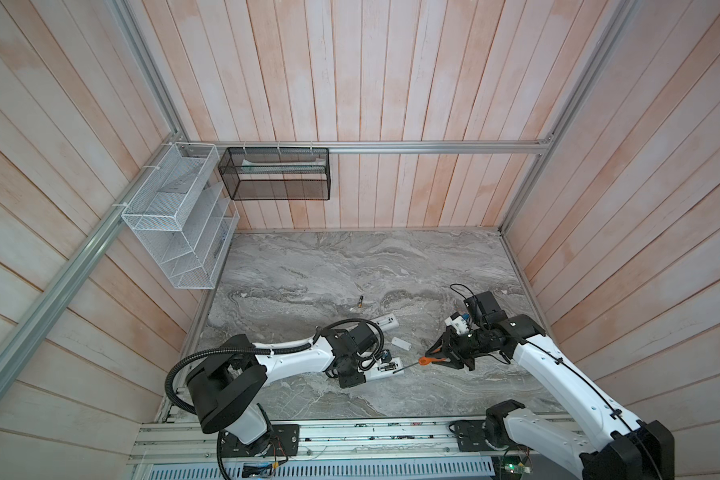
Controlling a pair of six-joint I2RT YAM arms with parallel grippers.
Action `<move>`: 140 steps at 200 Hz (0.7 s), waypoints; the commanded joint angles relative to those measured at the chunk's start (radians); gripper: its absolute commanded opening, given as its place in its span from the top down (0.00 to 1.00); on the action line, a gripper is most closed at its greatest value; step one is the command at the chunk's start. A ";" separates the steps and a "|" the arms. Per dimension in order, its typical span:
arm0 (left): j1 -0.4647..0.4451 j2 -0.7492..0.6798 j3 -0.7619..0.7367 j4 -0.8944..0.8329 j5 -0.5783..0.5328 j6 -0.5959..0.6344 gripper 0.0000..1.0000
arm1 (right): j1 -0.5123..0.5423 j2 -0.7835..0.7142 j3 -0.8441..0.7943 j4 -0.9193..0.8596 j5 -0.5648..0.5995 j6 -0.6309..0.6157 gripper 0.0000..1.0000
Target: Unload the batteries from the remote control
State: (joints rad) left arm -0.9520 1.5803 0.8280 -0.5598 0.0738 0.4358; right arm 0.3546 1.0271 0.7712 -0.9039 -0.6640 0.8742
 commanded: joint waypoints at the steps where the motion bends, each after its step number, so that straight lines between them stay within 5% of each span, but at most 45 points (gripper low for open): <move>1: 0.039 0.066 -0.055 0.087 -0.168 -0.057 0.93 | -0.005 -0.027 -0.030 -0.012 0.025 0.089 1.00; 140: 0.038 0.025 -0.062 0.101 -0.200 -0.063 0.93 | -0.002 0.017 0.052 0.025 0.061 0.196 1.00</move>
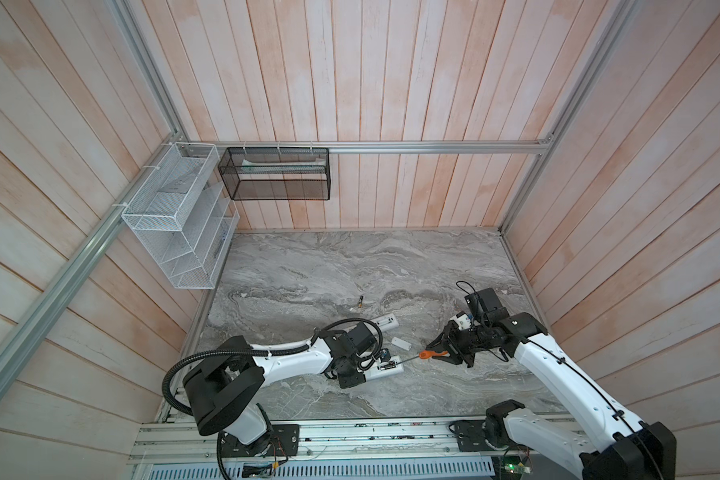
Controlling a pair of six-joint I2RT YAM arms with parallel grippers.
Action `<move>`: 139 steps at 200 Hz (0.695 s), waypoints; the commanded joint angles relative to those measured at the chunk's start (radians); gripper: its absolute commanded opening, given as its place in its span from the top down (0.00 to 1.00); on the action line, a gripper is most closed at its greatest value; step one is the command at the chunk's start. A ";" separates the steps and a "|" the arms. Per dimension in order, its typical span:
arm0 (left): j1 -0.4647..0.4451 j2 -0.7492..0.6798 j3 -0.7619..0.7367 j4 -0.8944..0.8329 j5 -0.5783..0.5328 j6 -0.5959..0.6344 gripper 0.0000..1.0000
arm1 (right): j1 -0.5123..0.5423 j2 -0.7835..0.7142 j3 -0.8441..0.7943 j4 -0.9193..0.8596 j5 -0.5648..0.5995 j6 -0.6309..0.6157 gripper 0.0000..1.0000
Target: Unload the batteries from the remote control
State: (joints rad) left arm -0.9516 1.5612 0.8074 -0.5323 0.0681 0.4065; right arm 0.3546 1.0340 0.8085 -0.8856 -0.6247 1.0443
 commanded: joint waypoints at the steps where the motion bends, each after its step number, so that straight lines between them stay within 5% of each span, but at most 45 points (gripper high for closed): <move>1: 0.037 0.043 -0.042 0.074 -0.194 -0.034 0.93 | -0.003 0.010 0.013 0.007 0.021 0.027 1.00; 139: 0.033 0.027 -0.039 0.070 -0.218 -0.051 0.92 | 0.034 0.037 -0.051 0.057 0.064 0.086 1.00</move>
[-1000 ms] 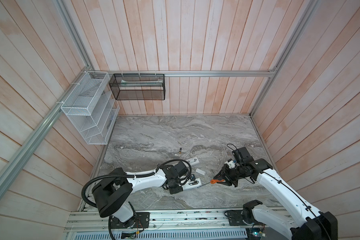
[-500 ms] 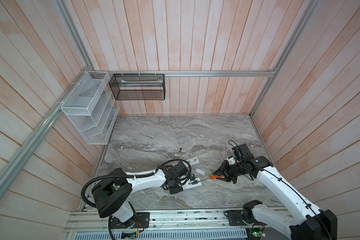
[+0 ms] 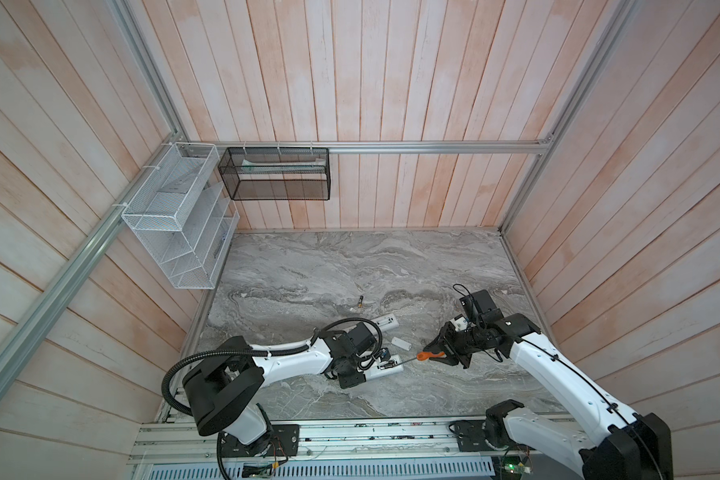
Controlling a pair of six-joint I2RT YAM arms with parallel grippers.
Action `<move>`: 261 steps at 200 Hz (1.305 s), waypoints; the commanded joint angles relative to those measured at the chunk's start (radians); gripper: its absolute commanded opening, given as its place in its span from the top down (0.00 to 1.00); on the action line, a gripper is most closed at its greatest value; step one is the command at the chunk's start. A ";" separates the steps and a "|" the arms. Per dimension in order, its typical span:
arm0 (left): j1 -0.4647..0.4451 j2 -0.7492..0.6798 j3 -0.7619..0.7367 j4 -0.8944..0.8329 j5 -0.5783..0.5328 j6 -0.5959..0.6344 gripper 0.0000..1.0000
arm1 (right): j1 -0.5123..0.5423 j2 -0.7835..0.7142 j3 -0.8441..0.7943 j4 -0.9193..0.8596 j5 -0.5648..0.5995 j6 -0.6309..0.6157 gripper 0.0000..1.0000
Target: Unload the batteries from the remote control
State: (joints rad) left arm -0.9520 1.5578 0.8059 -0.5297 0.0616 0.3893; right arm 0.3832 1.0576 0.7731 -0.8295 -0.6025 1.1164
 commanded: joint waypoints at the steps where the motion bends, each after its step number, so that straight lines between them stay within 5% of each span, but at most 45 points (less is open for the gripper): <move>1: 0.033 0.030 -0.037 0.068 -0.212 -0.033 0.92 | 0.005 0.014 -0.015 -0.001 0.041 0.014 1.00; 58: 0.020 0.028 -0.010 0.058 -0.260 -0.062 0.92 | 0.020 0.084 0.033 -0.125 0.087 -0.026 1.00; 137: -0.049 0.039 0.110 -0.038 -0.419 -0.211 0.94 | 0.149 0.294 0.323 -0.295 0.242 -0.037 1.00; 212: -0.134 0.074 0.154 -0.010 -0.200 -0.218 0.93 | 0.302 0.302 0.252 -0.118 0.272 0.137 1.00; 261: -0.145 0.075 0.149 -0.032 -0.210 -0.221 0.93 | 0.327 0.275 0.223 -0.121 0.290 0.173 1.00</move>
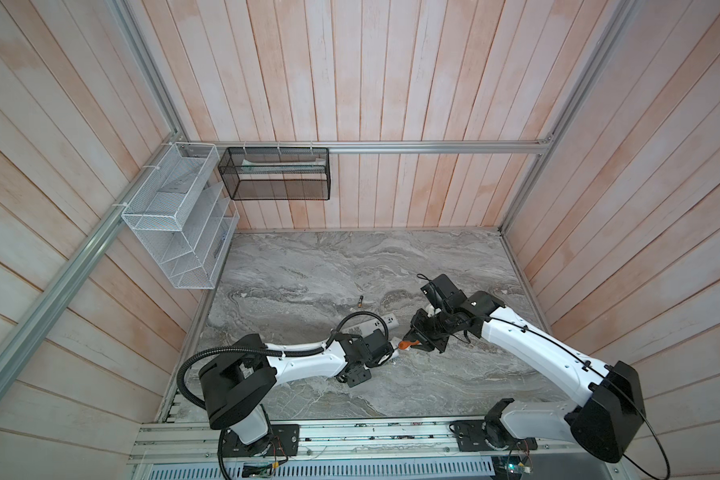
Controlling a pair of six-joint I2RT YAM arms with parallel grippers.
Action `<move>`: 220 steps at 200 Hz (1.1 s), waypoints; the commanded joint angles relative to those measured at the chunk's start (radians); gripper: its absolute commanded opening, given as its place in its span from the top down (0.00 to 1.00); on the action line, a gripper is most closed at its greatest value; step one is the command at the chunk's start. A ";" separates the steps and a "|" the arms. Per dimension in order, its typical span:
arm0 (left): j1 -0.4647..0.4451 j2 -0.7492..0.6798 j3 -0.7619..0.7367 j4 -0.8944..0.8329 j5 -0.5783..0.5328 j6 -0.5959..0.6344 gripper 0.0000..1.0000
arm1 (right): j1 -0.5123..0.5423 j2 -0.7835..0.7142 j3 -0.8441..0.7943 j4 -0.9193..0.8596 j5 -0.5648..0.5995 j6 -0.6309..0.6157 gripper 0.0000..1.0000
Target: Unload the batteries from the remote control
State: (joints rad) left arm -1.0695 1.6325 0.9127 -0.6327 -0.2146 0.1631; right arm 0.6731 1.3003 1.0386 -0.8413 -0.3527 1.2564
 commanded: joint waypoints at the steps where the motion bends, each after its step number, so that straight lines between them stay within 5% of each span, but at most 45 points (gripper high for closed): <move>1: -0.027 0.000 0.043 0.072 0.065 0.006 0.93 | 0.037 0.032 -0.041 -0.113 0.043 0.033 1.00; 220: -0.027 0.041 0.044 0.032 0.064 -0.037 0.92 | 0.030 -0.015 0.042 -0.230 0.240 0.069 1.00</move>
State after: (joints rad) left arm -1.0878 1.6608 0.9482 -0.6395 -0.1829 0.1154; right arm 0.7101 1.2789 1.0893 -0.9497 -0.2020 1.3212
